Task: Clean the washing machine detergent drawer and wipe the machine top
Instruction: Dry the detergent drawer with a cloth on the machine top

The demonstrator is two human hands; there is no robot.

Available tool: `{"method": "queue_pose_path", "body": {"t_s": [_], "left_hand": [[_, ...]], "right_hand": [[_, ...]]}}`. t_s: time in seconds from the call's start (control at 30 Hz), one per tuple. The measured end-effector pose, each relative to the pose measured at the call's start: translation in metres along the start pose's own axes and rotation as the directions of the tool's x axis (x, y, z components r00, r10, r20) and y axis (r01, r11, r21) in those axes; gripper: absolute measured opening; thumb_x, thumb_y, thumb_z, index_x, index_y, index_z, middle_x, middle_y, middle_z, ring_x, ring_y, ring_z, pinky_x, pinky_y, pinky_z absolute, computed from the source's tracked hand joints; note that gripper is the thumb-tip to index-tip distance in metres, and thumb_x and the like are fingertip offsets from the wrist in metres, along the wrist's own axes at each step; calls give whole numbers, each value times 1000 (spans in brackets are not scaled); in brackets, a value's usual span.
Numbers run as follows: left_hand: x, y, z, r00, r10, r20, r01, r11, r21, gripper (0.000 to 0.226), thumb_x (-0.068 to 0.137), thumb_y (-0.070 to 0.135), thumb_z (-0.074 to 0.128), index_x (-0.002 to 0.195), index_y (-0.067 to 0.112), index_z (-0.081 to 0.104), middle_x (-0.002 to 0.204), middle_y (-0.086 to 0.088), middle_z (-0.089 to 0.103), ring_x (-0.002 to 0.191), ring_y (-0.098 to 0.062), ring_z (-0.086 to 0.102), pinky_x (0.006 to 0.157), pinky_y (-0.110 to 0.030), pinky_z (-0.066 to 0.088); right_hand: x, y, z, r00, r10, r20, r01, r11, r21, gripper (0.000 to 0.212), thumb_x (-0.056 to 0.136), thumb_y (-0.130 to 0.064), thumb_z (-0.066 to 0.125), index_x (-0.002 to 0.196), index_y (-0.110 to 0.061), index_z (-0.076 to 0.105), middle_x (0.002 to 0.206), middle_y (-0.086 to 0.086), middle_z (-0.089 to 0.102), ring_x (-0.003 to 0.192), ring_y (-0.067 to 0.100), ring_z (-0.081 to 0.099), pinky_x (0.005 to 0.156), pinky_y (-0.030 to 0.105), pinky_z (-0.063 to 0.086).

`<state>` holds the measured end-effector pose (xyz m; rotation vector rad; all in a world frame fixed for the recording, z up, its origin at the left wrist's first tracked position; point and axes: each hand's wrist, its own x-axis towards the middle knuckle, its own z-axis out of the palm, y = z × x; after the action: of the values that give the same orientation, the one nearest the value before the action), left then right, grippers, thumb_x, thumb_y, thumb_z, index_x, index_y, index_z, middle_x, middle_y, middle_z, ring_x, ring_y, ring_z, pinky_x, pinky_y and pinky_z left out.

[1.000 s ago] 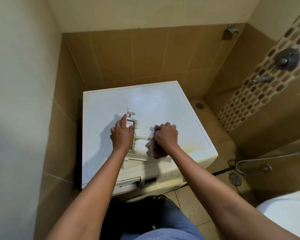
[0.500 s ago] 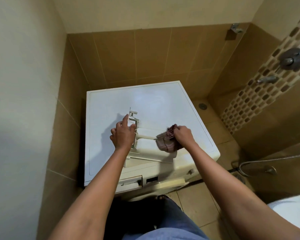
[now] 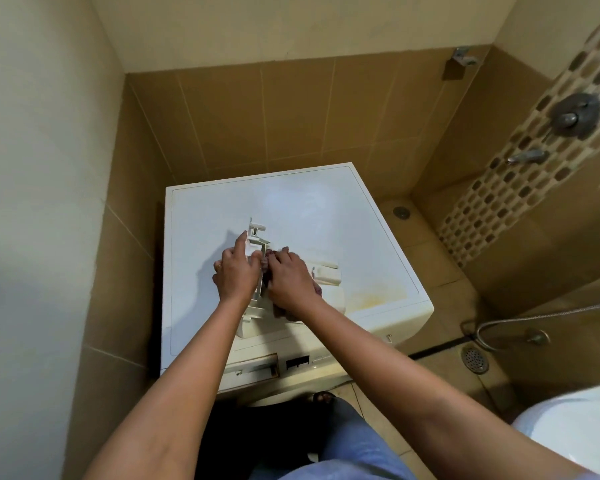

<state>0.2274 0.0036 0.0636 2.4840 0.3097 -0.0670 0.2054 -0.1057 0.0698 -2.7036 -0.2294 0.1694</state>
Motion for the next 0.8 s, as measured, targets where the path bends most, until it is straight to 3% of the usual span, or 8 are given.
{"method": "queue_pose_path", "body": {"t_s": [0.1,0.17,0.3,0.43,0.57,0.63,0.7,0.8], "left_hand": [[-1,-1,0,1000,9,-11,-9,1000,13,52,99,39,44,148,28,32,140,-16,45,123,-41,41,98,-48,37],[-1,-1,0,1000,13,-15,-13,1000,16,52,99,39,44,148,29,32,141,-16,45,124,-40,40,99,-47,36],[-3,0,1,1000,25,-15,-24,1000,13,53,100,38,43,150,29,30,142,-14,45,125,-38,39,99,-46,36],[-3,-1,0,1000,27,-7,-27,1000,15,53,100,38,42,151,30,28,144,-12,45,126,-37,38,100,-45,35],[-3,1,0,1000,17,-10,-16,999,38,53,100,38,42,150,29,29,142,-14,45,125,-37,38,100,-44,34],[-3,1,0,1000,21,-16,-21,999,27,53,100,37,43,150,28,30,141,-15,45,125,-37,38,99,-44,34],[-2,1,1,1000,24,-6,-24,1000,-13,52,100,37,43,150,27,30,141,-15,45,126,-37,38,100,-45,34],[0,0,3,999,28,18,-27,998,-48,53,100,36,42,151,27,27,141,-16,44,127,-37,37,101,-46,35]], "right_hand": [[-23,27,4,997,-70,-22,69,997,-40,60,88,-36,28,138,-8,46,138,10,51,130,29,41,111,37,24],[-36,51,3,999,-29,-40,24,993,-115,63,87,-41,26,141,-15,42,145,4,46,138,24,34,117,37,13],[-38,65,4,988,77,-134,-98,982,-159,67,78,-43,21,129,-15,54,131,2,56,130,27,41,116,42,14],[-13,50,-10,980,174,-96,-180,982,-61,44,84,-32,36,111,-7,60,115,10,61,115,32,46,96,39,35],[-5,85,-31,970,243,-25,-239,965,106,27,87,-27,48,98,-7,63,101,13,59,104,32,48,84,40,44],[-15,106,-37,926,375,-45,-355,903,242,23,89,-25,48,83,-8,62,84,10,58,90,31,51,72,35,42],[-24,112,-38,883,468,10,-435,813,386,26,89,-18,48,63,-12,47,65,3,49,74,26,49,55,30,33],[-19,104,-37,879,477,7,-453,830,327,25,86,-17,47,62,-13,46,66,6,49,78,30,51,57,31,33]]}}
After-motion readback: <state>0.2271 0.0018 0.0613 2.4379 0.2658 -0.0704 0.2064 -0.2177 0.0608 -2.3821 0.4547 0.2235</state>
